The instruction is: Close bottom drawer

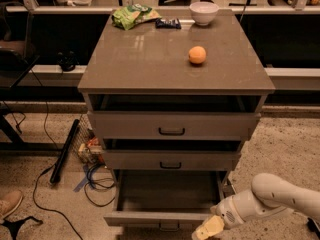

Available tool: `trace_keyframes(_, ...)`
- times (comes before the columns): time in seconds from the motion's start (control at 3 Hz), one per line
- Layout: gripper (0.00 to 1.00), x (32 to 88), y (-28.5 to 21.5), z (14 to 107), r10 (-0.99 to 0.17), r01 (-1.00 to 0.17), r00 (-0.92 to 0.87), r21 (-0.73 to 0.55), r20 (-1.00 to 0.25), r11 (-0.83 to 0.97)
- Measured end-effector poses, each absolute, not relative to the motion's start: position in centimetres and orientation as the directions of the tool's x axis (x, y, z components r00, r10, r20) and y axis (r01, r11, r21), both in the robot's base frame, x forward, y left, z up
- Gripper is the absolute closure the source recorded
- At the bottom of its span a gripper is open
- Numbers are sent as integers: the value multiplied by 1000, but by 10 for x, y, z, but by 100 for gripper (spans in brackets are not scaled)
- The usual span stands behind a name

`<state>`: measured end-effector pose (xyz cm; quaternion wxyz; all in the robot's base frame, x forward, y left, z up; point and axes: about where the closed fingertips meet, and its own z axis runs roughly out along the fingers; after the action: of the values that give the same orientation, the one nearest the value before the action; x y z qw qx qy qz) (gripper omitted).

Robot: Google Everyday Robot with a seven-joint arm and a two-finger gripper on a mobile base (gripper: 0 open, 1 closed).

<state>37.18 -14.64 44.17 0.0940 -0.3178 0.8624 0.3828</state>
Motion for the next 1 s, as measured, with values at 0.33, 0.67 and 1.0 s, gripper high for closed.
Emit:
trace_keyframes(0.33, 17, 368, -145, 404, -462, -579, -809, 631, -363, 516)
trace_keyframes(0.67, 41, 365, -145, 372, -457, -544, -830, 644, -319, 538)
trace_keyframes(1.0, 72, 363, -143, 371, -459, -543, -830, 648, -317, 534)
